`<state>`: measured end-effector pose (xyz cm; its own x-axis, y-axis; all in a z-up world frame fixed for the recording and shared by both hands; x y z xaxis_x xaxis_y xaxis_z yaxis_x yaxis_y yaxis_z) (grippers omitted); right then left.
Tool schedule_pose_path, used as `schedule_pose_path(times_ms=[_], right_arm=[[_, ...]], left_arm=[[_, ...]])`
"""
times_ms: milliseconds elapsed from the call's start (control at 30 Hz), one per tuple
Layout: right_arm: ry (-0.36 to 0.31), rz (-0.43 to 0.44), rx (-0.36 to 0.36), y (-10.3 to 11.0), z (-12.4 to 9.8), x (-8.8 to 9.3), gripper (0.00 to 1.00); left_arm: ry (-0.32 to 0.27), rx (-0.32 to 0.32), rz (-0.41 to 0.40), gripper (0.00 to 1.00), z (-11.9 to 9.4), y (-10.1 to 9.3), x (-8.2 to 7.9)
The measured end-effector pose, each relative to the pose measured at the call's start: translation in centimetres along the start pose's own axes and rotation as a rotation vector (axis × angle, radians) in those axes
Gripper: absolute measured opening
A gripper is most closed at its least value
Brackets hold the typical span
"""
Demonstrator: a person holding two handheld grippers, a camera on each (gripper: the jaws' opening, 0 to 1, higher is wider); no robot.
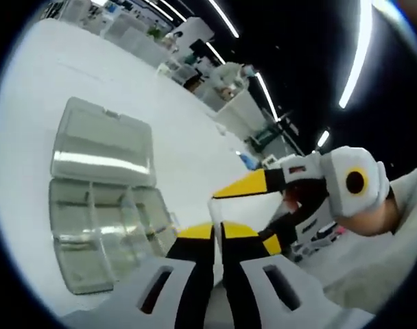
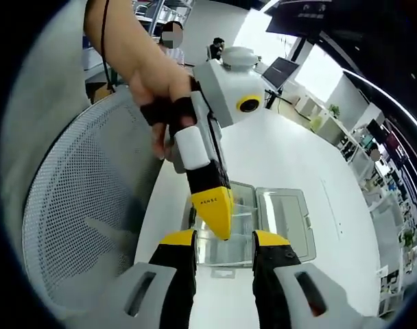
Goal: Insert the divider into the dual guide fixture by aligning both edges with the guide slots and pushing it downward to the bottom, including one-sided entry, uneven engagement, binding, and posture correction.
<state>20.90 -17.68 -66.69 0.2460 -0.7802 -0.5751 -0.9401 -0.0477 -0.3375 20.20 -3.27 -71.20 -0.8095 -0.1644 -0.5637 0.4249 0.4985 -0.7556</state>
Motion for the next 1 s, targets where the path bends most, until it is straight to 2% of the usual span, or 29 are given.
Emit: schedule_pose_path(times_ms=[300,333,367,400,433,467,567,667,833,1000], right_arm=[[0.002,-0.015,0.012,0.1,0.0,0.0,0.27],[0.002,-0.042,0.075,-0.5,-0.3,-0.1,0.15],[0.050,-0.074,0.026,-0.3,-0.5,0.2,0.15],[0.010,-0.033,0.019,-0.2,-0.5,0.0,0.16],[-0.006,-0.015,0.015,-0.1,-0.5,-0.1,0.20],[-0.041,0.010,0.007,0.2,-0.6,-0.4,0.23],[-0.010,-0.019,0.008,0.3,-0.5,-0.2,0.18],[-0.004,-0.007,0.001,0.2,-0.5,-0.1,0.22],[0.001,-0.001,-0.006,-0.2,-0.7,0.2,0.22],[0.008,0.000,-0.021,-0.8,-0.8,0.4,0.22]], left_arm=[[-0.003,0.002,-0.035,0.00,-0.1,-0.1,0.0],[0.045,-0.019,-0.025,0.00,-0.2,0.1,0.3],[-0.061,0.015,0.012,0.00,0.2,-0.3,-0.3],[0.008,-0.001,-0.003,0.00,-0.6,-0.1,0.1],[-0.027,-0.003,-0.007,0.00,-0.4,-0.1,-0.1],[-0.031,-0.005,-0.007,0.00,-0.3,0.0,-0.1],[-0.016,-0.007,0.001,0.00,-0.1,0.2,0.1],[-0.024,-0.004,0.006,0.00,-0.1,0.3,-0.1],[-0.016,-0.003,0.021,0.00,-0.4,0.5,0.1],[-0.012,0.005,0.076,0.00,-0.4,0.5,0.1]])
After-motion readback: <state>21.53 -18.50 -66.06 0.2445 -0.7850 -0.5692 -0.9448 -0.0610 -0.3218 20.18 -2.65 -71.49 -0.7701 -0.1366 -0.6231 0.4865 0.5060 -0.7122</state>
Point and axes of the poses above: the point that each gripper's makers call its tool centre point, and the gripper's own axes: z roughly forward along the fingers, y roughly to its left, x roughly out of its underside, the point moved 10 cm from there along -z, roughly backward along the fingers, and after that the axes turned 3 degrees about y, right-handed, at the moved point
